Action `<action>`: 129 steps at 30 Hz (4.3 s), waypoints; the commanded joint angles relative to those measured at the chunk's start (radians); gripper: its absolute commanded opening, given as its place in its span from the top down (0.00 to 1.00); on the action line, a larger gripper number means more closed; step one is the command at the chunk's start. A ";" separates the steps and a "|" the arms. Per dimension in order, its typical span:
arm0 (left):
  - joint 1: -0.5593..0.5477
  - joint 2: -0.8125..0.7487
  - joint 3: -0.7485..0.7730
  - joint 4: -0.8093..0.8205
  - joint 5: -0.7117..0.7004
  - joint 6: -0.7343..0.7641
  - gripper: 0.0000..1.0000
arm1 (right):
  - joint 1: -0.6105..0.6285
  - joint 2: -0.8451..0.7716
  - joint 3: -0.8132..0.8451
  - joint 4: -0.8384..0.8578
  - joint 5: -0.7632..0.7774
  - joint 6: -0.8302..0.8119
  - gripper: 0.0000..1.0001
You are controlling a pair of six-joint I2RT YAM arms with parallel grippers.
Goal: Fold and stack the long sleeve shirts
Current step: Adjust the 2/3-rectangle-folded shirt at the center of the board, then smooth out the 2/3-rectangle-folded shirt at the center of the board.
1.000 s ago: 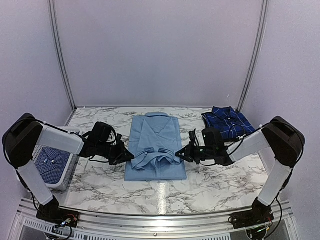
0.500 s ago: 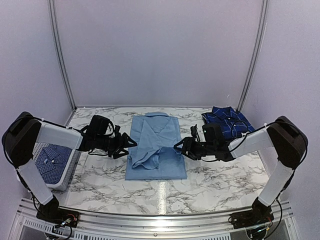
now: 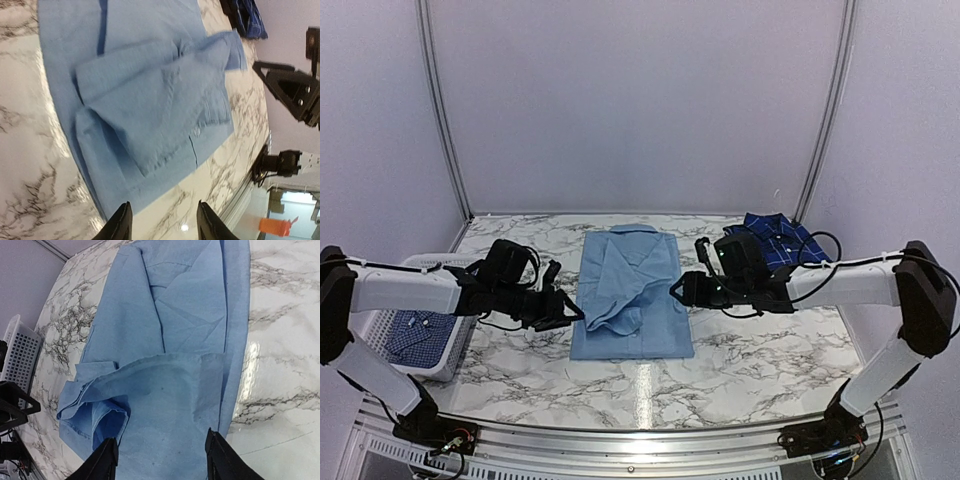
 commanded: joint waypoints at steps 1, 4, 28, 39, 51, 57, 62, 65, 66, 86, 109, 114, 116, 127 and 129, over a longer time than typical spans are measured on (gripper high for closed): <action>-0.096 -0.033 -0.027 -0.110 -0.051 0.055 0.59 | 0.066 0.030 0.060 -0.116 0.073 -0.088 0.52; -0.130 0.010 -0.007 -0.107 -0.075 0.047 0.69 | 0.103 0.076 0.098 -0.132 0.079 -0.104 0.62; -0.032 0.472 0.512 -0.185 -0.327 0.040 0.72 | 0.129 0.276 0.270 -0.142 0.136 -0.124 0.80; 0.002 0.424 0.482 -0.184 -0.318 0.068 0.70 | -0.042 0.377 0.273 -0.143 0.101 -0.117 0.79; -0.027 0.344 0.402 -0.161 -0.260 0.111 0.77 | -0.041 0.296 0.297 -0.157 0.070 -0.091 0.78; -0.011 0.435 0.422 -0.138 -0.288 0.102 0.86 | -0.019 0.331 0.326 -0.151 0.068 -0.104 0.77; 0.025 0.501 0.455 -0.137 -0.326 0.099 0.88 | -0.051 0.408 0.347 -0.123 0.026 -0.115 0.77; 0.033 0.541 0.476 -0.138 -0.320 0.101 0.88 | -0.077 0.436 0.350 -0.126 0.018 -0.113 0.77; 0.034 0.546 0.479 -0.140 -0.319 0.099 0.88 | -0.083 0.439 0.350 -0.137 0.026 -0.113 0.77; 0.034 0.486 0.471 -0.161 -0.305 0.110 0.84 | 0.000 0.323 0.408 -0.220 0.107 -0.127 0.75; 0.034 0.340 0.433 -0.229 -0.286 0.158 0.75 | -0.108 0.231 0.188 -0.156 0.012 -0.085 0.75; 0.034 0.227 0.374 -0.251 -0.247 0.160 0.70 | -0.068 0.119 0.115 -0.173 0.001 -0.094 0.73; 0.029 0.190 0.338 -0.252 -0.211 0.158 0.70 | -0.027 0.093 0.103 -0.191 0.005 -0.093 0.73; -0.049 0.033 0.134 -0.264 -0.131 0.127 0.69 | 0.162 -0.007 -0.008 -0.224 -0.021 -0.001 0.71; -0.065 0.023 0.117 -0.264 -0.128 0.118 0.69 | 0.182 -0.018 -0.019 -0.223 -0.032 0.011 0.71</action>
